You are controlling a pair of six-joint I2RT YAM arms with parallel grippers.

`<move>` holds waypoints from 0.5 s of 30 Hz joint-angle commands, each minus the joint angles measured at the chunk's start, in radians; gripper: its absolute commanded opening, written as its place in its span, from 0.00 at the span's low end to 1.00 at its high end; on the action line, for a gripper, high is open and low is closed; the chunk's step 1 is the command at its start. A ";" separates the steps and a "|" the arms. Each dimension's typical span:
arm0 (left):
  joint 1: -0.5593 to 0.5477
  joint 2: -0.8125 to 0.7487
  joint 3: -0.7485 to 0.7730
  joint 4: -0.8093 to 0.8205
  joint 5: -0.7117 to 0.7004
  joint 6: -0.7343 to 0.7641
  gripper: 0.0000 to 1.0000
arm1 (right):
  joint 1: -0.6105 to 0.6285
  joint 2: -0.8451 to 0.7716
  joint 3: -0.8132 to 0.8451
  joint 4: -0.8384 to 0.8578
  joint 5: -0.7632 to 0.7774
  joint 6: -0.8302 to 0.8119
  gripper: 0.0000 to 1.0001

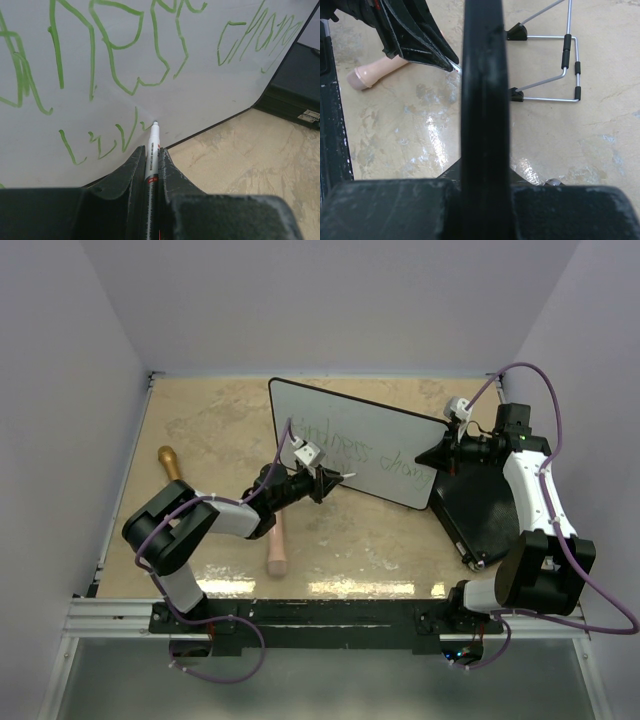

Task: Write a sentence on the whiteboard
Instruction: Write on the whiteboard at the center of the board.

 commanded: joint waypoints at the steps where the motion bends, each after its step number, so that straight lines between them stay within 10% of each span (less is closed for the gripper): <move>1: 0.003 -0.056 0.020 0.068 -0.036 0.005 0.00 | 0.013 0.003 -0.002 -0.063 0.073 -0.004 0.00; 15: 0.028 -0.058 -0.007 0.051 -0.050 0.019 0.00 | 0.013 0.003 -0.002 -0.063 0.073 -0.005 0.00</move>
